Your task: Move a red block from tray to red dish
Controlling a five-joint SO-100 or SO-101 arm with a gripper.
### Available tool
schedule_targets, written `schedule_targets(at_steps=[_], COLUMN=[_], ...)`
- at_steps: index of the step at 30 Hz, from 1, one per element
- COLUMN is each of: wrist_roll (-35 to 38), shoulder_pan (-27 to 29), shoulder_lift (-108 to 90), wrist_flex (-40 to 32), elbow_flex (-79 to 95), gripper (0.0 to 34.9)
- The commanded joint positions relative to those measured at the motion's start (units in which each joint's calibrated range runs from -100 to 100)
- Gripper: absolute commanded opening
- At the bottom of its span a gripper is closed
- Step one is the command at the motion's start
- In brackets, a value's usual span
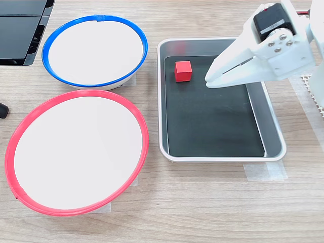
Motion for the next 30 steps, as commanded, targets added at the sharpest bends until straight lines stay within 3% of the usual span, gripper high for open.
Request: schedule_targets(at_steps=[1, 20, 26, 30], wrist_roll=[0.1, -0.2, 11.1, 17.2], shoulder_pan=[0.3, 0.4, 9.4, 15.3], shoulder_lift=[-0.3, 1.4, 32.9, 58.4], wrist_flex=[0.1, 0.0, 4.9, 15.5], elbow_flex=[0.0, -0.7, -25.4, -48.4], gripper=[0.3, 0.2, 0.1, 0.2])
